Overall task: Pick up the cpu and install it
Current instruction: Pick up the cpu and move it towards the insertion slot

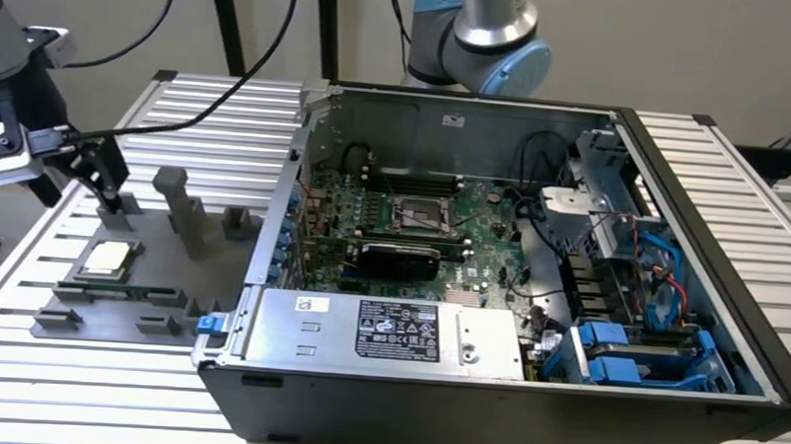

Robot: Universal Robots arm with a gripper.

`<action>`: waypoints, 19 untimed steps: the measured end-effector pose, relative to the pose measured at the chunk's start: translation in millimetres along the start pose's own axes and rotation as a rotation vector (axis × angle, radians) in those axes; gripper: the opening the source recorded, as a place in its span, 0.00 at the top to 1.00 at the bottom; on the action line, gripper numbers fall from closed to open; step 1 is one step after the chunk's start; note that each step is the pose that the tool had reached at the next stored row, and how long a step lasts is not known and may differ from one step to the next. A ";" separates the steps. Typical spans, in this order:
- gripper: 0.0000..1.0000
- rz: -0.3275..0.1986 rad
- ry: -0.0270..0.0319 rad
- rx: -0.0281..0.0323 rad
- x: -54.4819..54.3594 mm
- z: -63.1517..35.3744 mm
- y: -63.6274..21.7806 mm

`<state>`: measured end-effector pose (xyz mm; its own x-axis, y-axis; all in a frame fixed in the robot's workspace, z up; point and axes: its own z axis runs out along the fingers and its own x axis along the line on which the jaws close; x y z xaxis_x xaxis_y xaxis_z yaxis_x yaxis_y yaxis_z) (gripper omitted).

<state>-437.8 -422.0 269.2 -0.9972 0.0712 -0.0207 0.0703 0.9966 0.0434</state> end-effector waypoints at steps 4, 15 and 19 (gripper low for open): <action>0.23 0.000 -0.0001 0.0000 -0.1 7.2 -2.5; 0.23 -0.043 0.0018 -0.0008 -1.1 27.2 -6.3; 0.23 -0.044 0.0020 -0.0008 -1.0 34.3 -7.5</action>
<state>-436.5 -428.2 234.6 -0.9994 0.0272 -0.0206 0.0263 0.9987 0.0433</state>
